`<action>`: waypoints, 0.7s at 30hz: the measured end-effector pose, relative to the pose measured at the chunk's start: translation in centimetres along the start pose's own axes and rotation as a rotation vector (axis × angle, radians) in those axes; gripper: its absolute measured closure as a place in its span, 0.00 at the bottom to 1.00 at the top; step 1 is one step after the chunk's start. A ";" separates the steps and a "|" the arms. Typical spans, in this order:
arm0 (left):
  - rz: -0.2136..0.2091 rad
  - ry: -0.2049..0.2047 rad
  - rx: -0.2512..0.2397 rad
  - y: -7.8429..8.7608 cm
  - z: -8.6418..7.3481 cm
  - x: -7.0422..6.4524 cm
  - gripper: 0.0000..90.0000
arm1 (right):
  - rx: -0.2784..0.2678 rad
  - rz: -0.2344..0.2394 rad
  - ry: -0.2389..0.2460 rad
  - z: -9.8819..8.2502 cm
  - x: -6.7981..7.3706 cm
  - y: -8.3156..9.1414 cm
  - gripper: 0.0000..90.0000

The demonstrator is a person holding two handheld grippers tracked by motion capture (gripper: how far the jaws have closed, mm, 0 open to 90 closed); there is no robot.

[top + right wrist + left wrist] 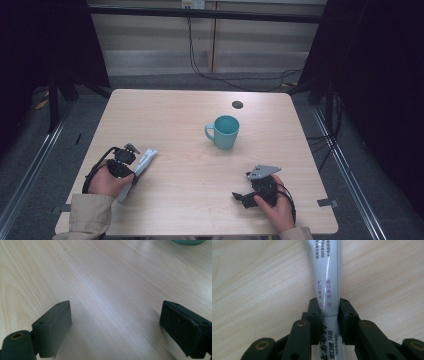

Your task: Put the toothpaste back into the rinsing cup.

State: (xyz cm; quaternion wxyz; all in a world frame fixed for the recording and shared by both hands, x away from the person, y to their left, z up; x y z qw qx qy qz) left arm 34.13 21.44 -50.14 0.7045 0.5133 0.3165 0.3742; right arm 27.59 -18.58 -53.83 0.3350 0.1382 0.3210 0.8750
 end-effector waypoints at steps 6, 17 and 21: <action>-0.029 -0.002 -0.020 0.1 0.1 -0.4 0.83 | 0.000 0.000 0.000 0.0 0.0 0.0 0.11; -0.072 0.001 -0.078 1.0 0.3 -0.9 0.83 | 0.001 0.001 0.001 0.0 0.0 0.0 0.11; -0.083 -0.004 -0.106 1.4 0.5 -1.2 0.83 | 0.000 0.000 0.000 0.0 0.0 0.0 0.11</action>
Point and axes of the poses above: each handheld gripper's, and its own axes: y roughly backward along the jaws, z roughly out of its top, x roughly to its left, the point moved 4 cm from there along -y, roughly forward along the jaws, and after that the axes turned 3 degrees about -x, right-handed, at the moved point
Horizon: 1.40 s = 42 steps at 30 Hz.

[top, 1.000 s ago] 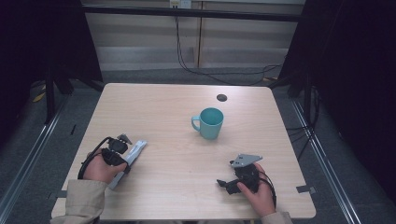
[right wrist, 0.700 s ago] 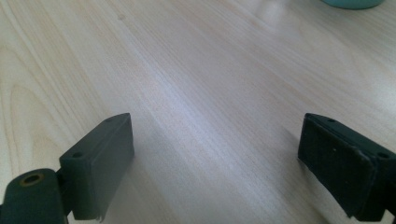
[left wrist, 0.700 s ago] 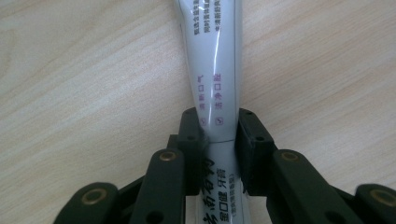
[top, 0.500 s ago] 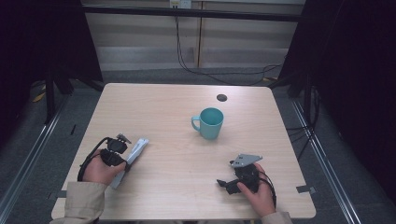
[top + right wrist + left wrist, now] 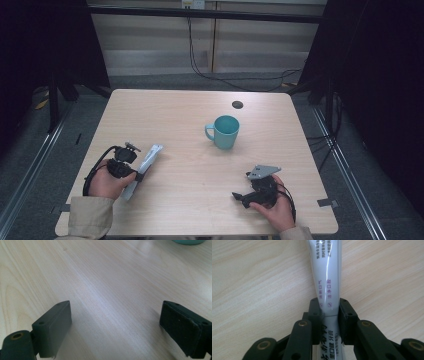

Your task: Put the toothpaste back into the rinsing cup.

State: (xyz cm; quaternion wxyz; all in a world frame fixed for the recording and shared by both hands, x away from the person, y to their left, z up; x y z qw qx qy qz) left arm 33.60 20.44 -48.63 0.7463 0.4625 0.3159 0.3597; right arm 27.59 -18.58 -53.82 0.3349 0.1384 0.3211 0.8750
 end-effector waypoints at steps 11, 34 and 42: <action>-0.049 -0.026 -0.076 0.3 0.8 -1.9 0.84 | -0.004 -0.018 -0.019 0.0 0.1 0.0 0.13; -0.146 -0.084 -0.206 0.0 2.5 -6.3 0.84 | -0.126 0.119 -0.150 4.9 0.2 0.2 0.19; -0.194 -0.108 -0.266 0.4 3.5 -8.3 0.84 | -0.160 0.141 -0.193 6.8 -0.2 0.6 0.20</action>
Point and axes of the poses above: each handheld gripper's, and its own axes: y roughly backward along the jaws, z roughly out of its top, x roughly to its left, the point moved 4 cm from there along -y, roughly forward along the jaws, and after that the axes turned 3 degrees about -x, right-handed, at the moved point
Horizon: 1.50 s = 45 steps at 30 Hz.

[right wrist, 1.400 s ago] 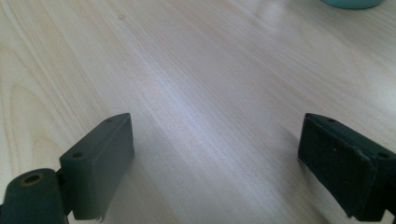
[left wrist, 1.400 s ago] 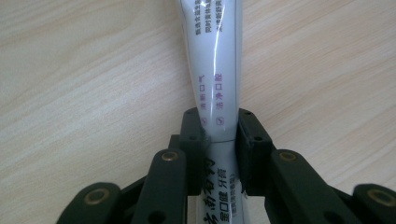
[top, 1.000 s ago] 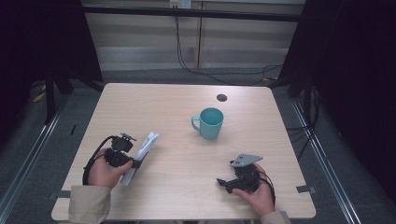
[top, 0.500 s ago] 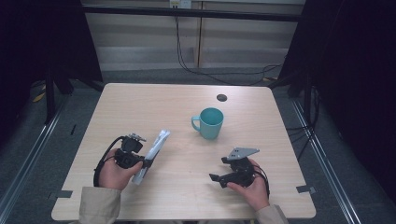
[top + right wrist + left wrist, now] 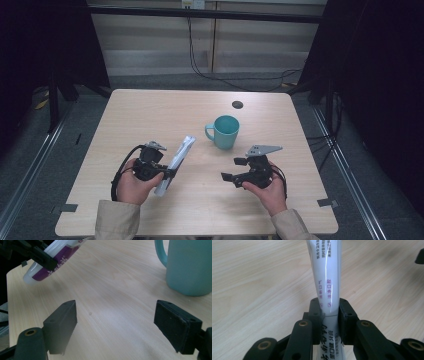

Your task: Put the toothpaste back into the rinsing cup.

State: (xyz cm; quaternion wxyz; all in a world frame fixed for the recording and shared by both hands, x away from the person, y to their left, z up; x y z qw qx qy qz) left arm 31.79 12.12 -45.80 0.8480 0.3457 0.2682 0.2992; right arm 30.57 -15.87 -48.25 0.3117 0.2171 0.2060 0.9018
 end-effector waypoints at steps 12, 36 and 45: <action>-0.076 -0.027 -0.041 -1.8 0.6 -2.8 0.84 | -0.041 0.042 -0.029 2.6 0.2 0.4 0.23; -0.143 -0.064 -0.129 -2.8 2.3 -6.3 0.84 | -0.086 0.119 -0.151 5.1 1.1 -0.5 0.30; -0.166 -0.082 -0.129 -4.0 2.8 -7.6 0.84 | -0.103 0.114 -0.221 5.4 0.8 -0.8 0.51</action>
Point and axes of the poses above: each handheld gripper's, and its own axes: y roughly backward along the jaws, z roughly out of its top, x roughly to its left, the point moved 4 cm from there along -y, roughly forward along the jaws, and after that the axes turned 3 degrees about -x, right-handed, at the moved point
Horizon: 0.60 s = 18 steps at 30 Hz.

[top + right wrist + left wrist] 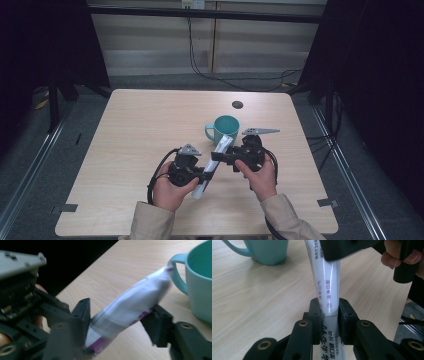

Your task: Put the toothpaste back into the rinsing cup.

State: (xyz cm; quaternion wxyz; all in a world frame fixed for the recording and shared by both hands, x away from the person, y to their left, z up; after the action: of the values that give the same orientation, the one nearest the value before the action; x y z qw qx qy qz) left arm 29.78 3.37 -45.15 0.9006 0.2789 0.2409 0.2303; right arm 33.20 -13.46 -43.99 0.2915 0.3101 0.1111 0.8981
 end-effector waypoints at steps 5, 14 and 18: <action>0.005 -0.017 -0.003 -0.6 0.2 -0.6 0.83 | -0.020 0.013 -0.077 0.1 -0.4 0.3 0.64; 0.004 -0.046 -0.030 -1.1 -0.3 0.1 0.58 | -0.071 0.018 -0.021 1.0 0.4 1.3 0.81; 0.001 -0.088 -0.031 -1.2 -1.4 0.9 0.47 | -0.108 -0.001 0.022 1.8 0.2 2.5 0.82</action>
State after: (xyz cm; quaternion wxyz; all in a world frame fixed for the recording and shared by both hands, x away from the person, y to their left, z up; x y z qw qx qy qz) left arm 30.00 3.55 -47.20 0.9145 0.2748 0.1973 0.2221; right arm 33.11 -15.32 -41.51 0.3068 0.2840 0.0658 0.9060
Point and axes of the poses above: each handheld gripper's, and its own axes: y roughly backward along the jaws, z roughly out of its top, x roughly to its left, the point moved 4 cm from there along -y, roughly forward along the jaws, and after that the axes turned 3 degrees about -x, right-handed, at the moved point
